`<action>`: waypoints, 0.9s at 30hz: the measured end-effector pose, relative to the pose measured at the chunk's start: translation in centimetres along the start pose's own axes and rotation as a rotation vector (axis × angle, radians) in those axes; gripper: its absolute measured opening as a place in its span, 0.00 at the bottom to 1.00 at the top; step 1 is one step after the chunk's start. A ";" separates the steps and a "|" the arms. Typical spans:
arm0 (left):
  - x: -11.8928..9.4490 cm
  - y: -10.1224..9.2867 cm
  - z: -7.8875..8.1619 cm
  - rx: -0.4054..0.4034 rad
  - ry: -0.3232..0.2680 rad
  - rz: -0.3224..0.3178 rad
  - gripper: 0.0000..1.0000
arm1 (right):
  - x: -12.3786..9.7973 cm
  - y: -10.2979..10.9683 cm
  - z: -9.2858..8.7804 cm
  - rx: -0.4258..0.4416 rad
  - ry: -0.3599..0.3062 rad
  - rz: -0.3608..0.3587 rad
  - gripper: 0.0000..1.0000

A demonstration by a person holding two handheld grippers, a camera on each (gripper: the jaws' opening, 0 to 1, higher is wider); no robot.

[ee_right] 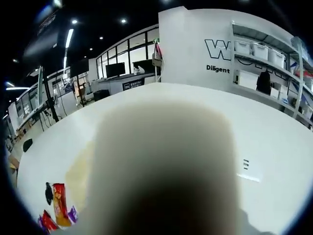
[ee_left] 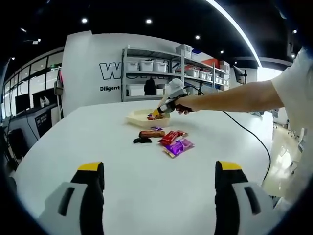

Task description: Place the target food into the container with the food tongs after gripping and lifting it, then release it inside without dropping or visibly crushing the food.

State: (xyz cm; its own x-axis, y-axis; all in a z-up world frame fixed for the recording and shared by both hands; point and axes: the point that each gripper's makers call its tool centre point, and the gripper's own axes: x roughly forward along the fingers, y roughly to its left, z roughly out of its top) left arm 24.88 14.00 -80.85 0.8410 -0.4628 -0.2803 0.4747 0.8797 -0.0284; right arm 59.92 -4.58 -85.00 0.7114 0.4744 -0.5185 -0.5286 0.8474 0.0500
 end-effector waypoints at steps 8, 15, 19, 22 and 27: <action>0.1 -0.1 -0.1 -0.002 0.006 -0.004 0.92 | -0.2 0.0 0.4 0.012 -0.036 -0.007 0.20; 0.2 -0.5 0.1 0.000 0.002 -0.010 0.91 | -1.5 0.4 1.3 0.016 -0.064 0.005 0.20; 0.3 -0.9 0.1 0.005 0.004 -0.021 0.91 | -2.4 0.5 1.8 0.020 -0.072 0.009 0.20; 0.3 -1.1 0.3 0.007 0.001 -0.022 0.91 | -3.1 0.8 2.1 0.015 -0.081 0.017 0.20; 0.0 -1.6 0.8 0.013 -0.008 -0.027 0.91 | -4.5 1.7 2.6 0.011 -0.093 0.045 0.21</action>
State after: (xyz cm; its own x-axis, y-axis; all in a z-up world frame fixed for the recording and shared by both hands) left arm 24.36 12.53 -80.07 0.8298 -0.4874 -0.2719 0.5006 0.8654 -0.0234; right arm 56.99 -4.65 -80.34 0.7273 0.5312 -0.4345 -0.5558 0.8273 0.0811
